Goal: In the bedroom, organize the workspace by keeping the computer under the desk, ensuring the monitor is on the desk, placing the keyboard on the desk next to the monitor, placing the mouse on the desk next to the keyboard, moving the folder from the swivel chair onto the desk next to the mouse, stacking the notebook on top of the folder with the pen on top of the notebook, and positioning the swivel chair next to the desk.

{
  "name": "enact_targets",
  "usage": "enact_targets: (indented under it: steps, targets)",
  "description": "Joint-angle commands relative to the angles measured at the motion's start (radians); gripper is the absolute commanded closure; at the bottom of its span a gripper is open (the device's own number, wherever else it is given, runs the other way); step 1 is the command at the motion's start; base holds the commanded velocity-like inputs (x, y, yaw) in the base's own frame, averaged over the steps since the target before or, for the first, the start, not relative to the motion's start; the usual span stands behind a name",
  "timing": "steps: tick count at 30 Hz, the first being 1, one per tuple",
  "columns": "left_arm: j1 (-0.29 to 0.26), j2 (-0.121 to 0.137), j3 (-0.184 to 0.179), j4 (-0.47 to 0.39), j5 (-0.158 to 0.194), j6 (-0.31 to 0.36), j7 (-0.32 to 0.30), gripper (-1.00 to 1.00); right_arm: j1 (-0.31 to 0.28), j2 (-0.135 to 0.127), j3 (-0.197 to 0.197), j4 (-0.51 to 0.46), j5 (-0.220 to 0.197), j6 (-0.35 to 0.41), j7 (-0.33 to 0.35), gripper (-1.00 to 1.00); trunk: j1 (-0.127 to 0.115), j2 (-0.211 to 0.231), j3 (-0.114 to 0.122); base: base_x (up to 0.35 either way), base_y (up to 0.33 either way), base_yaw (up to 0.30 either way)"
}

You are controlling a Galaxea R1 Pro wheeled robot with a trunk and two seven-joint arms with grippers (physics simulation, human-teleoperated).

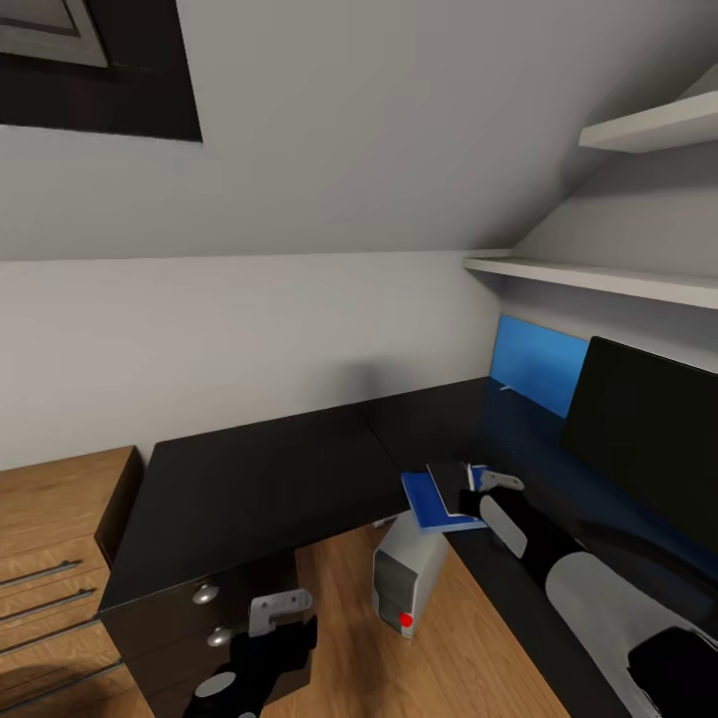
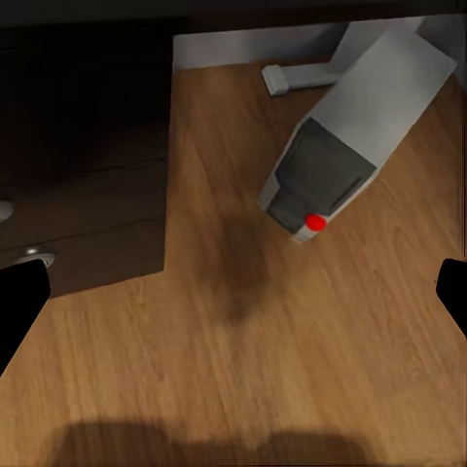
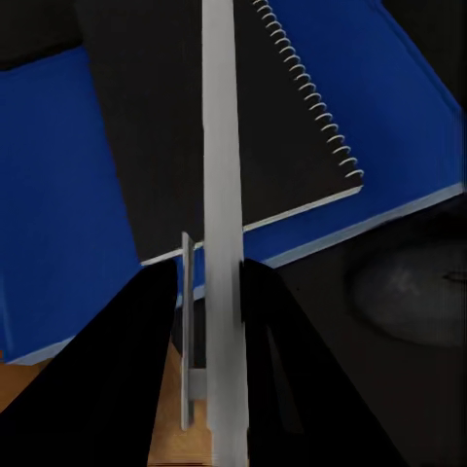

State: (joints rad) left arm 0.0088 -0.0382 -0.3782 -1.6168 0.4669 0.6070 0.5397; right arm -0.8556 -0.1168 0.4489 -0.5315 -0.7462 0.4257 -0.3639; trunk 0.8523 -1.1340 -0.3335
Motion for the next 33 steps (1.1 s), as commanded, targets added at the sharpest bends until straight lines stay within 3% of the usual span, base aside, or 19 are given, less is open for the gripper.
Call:
enact_targets:
  steps: [1,12,20,24,27,30,33]
  targets:
    - [0.000,0.000,-0.006,-0.002,0.010,0.001,0.010,-1.00,-0.002,-0.001,0.008,0.003,-0.010,0.000,-0.006,1.00,0.000,-0.001,-0.001,0.000,0.000,0.000]
    - [0.011,0.001,-0.026,-0.002,0.010,-0.010,0.011,-1.00,-0.008,-0.001,0.008,0.023,-0.009,-0.011,0.013,1.00,0.000,-0.001,-0.001,0.000,0.000,0.000]
    - [0.080,0.019,-0.027,0.005,0.009,-0.026,0.011,-1.00,-0.008,-0.001,0.008,0.019,-0.009,-0.014,0.014,1.00,0.000,-0.001,-0.001,0.000,0.000,0.000]
    - [0.126,0.040,-0.027,0.044,0.010,-0.073,0.008,-1.00,-0.008,-0.002,0.008,0.016,-0.008,-0.014,0.014,1.00,0.000,-0.001,-0.001,0.000,0.000,0.000]
    - [0.147,0.062,-0.027,0.161,0.009,-0.168,0.003,-1.00,-0.008,-0.002,0.009,0.007,-0.008,-0.015,0.014,1.00,0.000,-0.001,-0.001,0.000,0.000,0.000]
    - [0.151,0.068,-0.029,0.250,0.005,-0.251,0.001,-1.00,-0.008,-0.002,0.010,-0.002,-0.008,-0.015,0.014,1.00,0.000,-0.001,-0.001,0.000,0.000,0.000]
    - [0.153,0.070,-0.030,0.275,0.003,-0.282,0.000,-1.00,-0.008,-0.003,0.011,-0.005,-0.008,-0.015,0.014,1.00,0.000,-0.001,-0.001,0.000,0.000,0.000]
